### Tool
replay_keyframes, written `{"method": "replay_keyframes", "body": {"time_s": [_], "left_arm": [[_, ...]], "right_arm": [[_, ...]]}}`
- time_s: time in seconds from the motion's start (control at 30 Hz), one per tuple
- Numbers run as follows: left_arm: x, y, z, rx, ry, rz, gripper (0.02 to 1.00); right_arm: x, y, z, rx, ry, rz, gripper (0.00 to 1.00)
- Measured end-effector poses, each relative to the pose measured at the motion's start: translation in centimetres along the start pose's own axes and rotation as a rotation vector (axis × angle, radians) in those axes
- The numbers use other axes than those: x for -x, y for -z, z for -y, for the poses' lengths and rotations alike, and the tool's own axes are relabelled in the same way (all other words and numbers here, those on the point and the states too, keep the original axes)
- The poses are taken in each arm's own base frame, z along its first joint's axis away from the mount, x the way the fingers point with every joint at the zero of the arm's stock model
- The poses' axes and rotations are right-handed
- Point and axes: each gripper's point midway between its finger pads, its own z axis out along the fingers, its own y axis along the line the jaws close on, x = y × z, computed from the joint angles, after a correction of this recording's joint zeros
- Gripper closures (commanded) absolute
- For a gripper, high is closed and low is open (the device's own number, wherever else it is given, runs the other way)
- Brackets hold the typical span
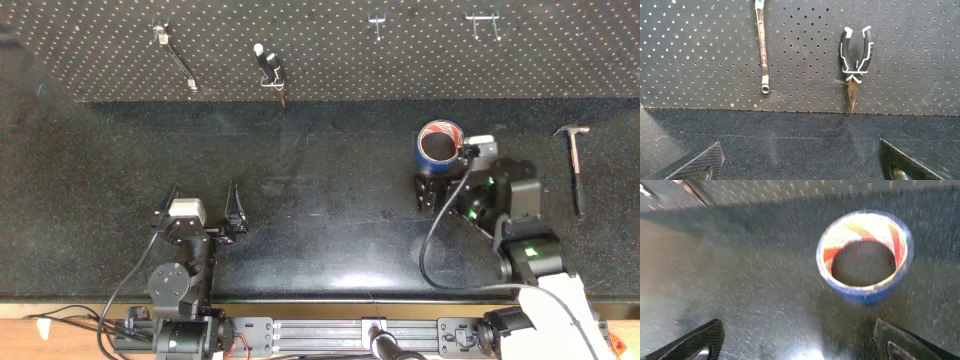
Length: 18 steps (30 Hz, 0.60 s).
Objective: Place Tools Onto Pegboard
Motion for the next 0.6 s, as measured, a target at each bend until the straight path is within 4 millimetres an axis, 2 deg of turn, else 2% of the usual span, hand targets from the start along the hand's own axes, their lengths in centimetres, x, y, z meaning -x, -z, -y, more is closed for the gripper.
{"method": "replay_keyframes", "body": {"time_s": [0.23,0.33,0.43,0.6], "left_arm": [[0.0,0.0,0.0,-0.003,0.0,0.0,0.023],[0.0,0.0,0.0,-0.003,0.0,0.0,0.023],[0.0,0.0,0.0,-0.003,0.0,0.0,0.023],[0.0,0.0,0.0,-0.003,0.0,0.0,0.023]], "right_arm": [[1.4,-1.7,1.4,-0.169,0.02,-0.077,0.025],[1.3,-3.1,1.6,-0.217,0.04,-0.133,0.025],[2.3,-4.5,1.2,-0.239,0.078,-0.155,0.025],[2.4,-6.7,1.8,-0.266,0.093,-0.212,0.025]]}}
